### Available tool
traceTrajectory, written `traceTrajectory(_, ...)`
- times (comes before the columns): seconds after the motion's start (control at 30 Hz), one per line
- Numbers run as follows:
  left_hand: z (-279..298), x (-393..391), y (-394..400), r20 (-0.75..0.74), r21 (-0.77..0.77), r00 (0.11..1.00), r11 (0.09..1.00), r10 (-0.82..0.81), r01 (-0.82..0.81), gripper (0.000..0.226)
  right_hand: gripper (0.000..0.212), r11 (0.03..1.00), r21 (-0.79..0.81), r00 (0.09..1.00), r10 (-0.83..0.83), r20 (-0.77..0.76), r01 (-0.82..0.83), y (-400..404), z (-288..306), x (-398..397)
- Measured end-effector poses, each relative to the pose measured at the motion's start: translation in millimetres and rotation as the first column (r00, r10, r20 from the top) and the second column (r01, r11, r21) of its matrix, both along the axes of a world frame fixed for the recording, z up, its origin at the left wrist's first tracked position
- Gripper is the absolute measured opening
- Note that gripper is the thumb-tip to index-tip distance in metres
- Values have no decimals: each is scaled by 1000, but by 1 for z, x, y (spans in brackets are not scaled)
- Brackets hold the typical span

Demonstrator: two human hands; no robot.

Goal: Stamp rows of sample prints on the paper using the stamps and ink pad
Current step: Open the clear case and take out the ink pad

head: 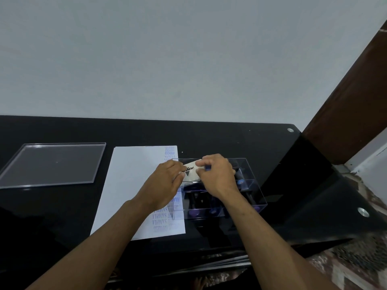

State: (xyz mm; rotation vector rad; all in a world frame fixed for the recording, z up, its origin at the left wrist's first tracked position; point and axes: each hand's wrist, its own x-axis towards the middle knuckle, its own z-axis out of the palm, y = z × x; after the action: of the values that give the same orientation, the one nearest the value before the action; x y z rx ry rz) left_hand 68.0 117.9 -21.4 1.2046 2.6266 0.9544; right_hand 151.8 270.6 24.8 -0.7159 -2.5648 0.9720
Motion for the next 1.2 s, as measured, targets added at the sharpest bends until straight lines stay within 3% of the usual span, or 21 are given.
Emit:
traceTrajectory(0.13,-2,1,-1,-15,14,1000,1000,7,-7,35,21,999,-53,997,-16,-76,12,-4,-3,0)
traceTrajectory(0.33,-3,0,0,-5,56,999,998,33,-33,34,23,976,-209,996,-71,-52,59,1,0,0)
traceTrajectory(0.47,-2,7,2,-8,183,978,962,209,-204,36,21,924,-361,978,-175,-113,124,7,-2,-1)
traceTrajectory(0.57,5,17,8,75,272,944,904,321,-329,37,20,862,-488,958,-241,-155,138,8,-2,1)
traceTrajectory(0.77,20,23,9,244,292,913,872,328,-392,51,19,803,-586,943,-269,-196,108,3,-5,11)
traceTrajectory(0.9,22,24,-5,315,334,898,850,306,-407,55,33,812,-584,959,-158,-233,-8,-3,-6,20)
traceTrajectory(1.0,20,26,-22,331,367,894,831,304,-418,53,53,883,-462,977,-20,-212,-82,-11,-8,23)
traceTrajectory(1.2,19,29,-71,342,422,874,775,344,-470,51,55,951,-270,983,112,-147,-149,-51,-1,16)
